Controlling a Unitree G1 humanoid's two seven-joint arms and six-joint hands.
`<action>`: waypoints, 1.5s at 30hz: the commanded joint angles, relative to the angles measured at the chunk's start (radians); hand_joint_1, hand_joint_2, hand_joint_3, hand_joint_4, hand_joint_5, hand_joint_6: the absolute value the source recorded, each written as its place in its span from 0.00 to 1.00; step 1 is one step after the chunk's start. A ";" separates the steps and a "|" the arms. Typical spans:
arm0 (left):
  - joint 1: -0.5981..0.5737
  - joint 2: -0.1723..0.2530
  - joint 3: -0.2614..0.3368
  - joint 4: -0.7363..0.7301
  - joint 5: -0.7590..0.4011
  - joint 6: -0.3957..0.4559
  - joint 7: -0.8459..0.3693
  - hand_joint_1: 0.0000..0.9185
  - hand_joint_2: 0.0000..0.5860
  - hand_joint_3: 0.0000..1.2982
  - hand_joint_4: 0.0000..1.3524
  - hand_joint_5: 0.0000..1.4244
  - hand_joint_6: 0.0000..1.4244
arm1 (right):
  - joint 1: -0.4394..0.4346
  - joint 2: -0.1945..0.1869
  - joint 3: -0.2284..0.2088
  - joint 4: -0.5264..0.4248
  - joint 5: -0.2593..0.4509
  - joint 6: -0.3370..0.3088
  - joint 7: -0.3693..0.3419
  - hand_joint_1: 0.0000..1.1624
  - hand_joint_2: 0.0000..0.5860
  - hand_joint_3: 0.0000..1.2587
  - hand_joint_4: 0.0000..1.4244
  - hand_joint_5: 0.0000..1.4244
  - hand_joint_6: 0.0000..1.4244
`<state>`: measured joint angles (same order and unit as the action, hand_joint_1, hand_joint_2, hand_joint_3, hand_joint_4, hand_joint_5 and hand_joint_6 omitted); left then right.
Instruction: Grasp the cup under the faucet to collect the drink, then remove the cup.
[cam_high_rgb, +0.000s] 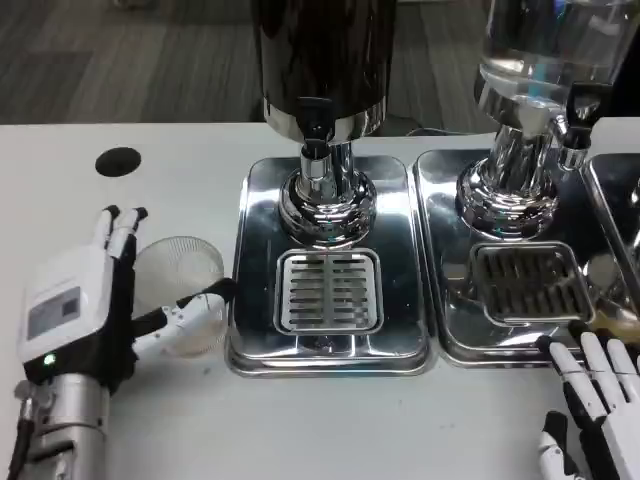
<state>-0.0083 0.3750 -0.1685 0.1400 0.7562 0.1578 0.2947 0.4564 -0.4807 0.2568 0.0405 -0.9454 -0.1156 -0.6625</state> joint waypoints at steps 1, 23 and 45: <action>-0.006 -0.003 -0.019 0.022 0.003 0.008 -0.006 0.12 0.03 0.10 0.02 0.22 0.25 | 0.001 -0.002 -0.006 0.011 0.016 -0.012 0.005 0.08 0.98 0.10 0.00 0.00 0.02; -0.035 -0.031 -0.022 0.076 -0.013 0.004 0.030 0.64 0.06 0.52 0.50 0.69 0.92 | -0.032 0.001 -0.004 0.050 0.045 -0.025 0.020 0.09 0.98 0.15 0.00 0.00 0.03; 0.016 -0.051 -0.010 0.014 0.013 0.003 0.146 0.66 0.05 0.57 0.55 0.68 0.92 | -0.038 0.003 -0.002 0.061 0.054 -0.029 0.023 0.09 0.98 0.16 0.00 0.00 0.04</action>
<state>-0.0082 0.3255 -0.1771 0.1836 0.7554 0.1613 0.4112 0.4170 -0.4797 0.2566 0.1002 -0.8986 -0.1371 -0.6457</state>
